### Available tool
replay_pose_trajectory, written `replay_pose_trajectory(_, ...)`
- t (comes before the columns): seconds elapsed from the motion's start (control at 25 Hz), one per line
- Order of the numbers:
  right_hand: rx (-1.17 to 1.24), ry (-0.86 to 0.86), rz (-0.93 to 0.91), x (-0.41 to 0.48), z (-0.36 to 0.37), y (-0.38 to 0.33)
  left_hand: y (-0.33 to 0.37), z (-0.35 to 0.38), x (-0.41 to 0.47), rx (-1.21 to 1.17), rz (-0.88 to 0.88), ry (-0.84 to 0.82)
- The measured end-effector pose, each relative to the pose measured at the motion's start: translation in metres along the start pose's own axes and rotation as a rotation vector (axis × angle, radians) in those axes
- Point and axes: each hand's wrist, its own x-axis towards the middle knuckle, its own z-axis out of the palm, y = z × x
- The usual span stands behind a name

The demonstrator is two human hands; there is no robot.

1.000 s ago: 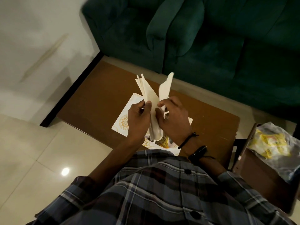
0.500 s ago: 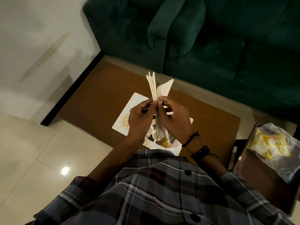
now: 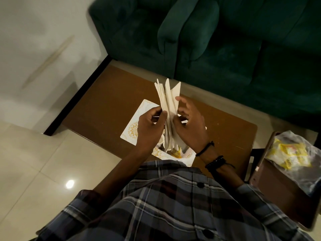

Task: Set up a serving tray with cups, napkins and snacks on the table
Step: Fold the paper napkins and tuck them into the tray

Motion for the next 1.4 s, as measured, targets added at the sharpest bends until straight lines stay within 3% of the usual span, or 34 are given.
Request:
replay_pose_trajectory(0.24, -0.079, 0.008, -0.035, -0.003, 0.001, 0.001, -0.002, 0.0, -0.002, 0.085, 0.073, -0.007)
replay_pose_trajectory(0.48, -0.26, 0.288, 0.041, 0.003, -0.019, 0.006, -0.004, -0.007, 0.002, 0.113, 0.03, 0.09)
replay_pose_trajectory(0.72, -0.168, 0.035, 0.089, -0.004, 0.001, -0.007, -0.004, 0.0, -0.001, 0.103, 0.05, 0.003)
replay_pose_trajectory(1.04, 0.004, 0.08, 0.124, 0.001, 0.002, -0.003, -0.003, 0.002, -0.005, 0.131, 0.045, -0.001)
replay_pose_trajectory(1.24, 0.077, 0.117, 0.14, 0.0, 0.0, -0.003, -0.001, 0.001, -0.01, 0.198, 0.233, -0.006)
replay_pose_trajectory(1.4, 0.146, 0.096, 0.195, 0.0, 0.0, 0.0, -0.001, 0.004, -0.007, 0.178, 0.167, 0.017)
